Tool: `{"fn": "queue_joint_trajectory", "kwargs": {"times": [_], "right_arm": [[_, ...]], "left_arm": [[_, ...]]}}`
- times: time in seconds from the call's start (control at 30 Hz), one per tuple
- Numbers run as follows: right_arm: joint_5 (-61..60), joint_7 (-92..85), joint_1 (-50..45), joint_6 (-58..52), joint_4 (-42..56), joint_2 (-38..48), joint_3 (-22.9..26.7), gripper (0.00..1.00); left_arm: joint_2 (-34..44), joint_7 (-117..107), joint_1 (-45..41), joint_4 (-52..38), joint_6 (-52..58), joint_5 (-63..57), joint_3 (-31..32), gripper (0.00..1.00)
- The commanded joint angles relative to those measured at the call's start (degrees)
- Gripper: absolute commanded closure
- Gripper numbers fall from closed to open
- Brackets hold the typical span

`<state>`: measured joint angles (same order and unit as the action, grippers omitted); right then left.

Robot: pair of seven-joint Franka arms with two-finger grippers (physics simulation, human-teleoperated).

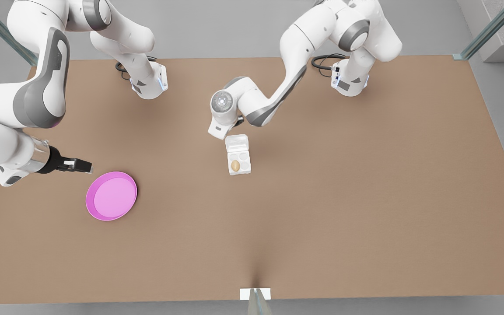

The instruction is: Pack egg into the box and close the box lid

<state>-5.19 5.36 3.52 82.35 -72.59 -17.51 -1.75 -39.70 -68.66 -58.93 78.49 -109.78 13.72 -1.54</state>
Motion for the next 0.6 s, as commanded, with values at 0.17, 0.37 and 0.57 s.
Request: {"fn": "queue_joint_trajectory", "kwargs": {"times": [0.17,0.37,0.57], "right_arm": [[0.0,-0.09,0.17,0.0,0.08,-0.33,0.0,0.0],[0.26,-0.26,0.43,0.88,0.0,-0.07,0.08,0.0],[0.26,-0.26,0.26,1.41,-0.27,0.19,0.17,0.0]], "left_arm": [[-1.17,-0.07,0.13,0.7,-0.08,-1.5,-0.04,0.79],[-2.75,-0.07,0.92,0.26,-5.27,-0.98,-0.04,0.79],[-1.44,1.51,5.93,-2.55,-9.66,-1.06,0.14,0.79]]}}
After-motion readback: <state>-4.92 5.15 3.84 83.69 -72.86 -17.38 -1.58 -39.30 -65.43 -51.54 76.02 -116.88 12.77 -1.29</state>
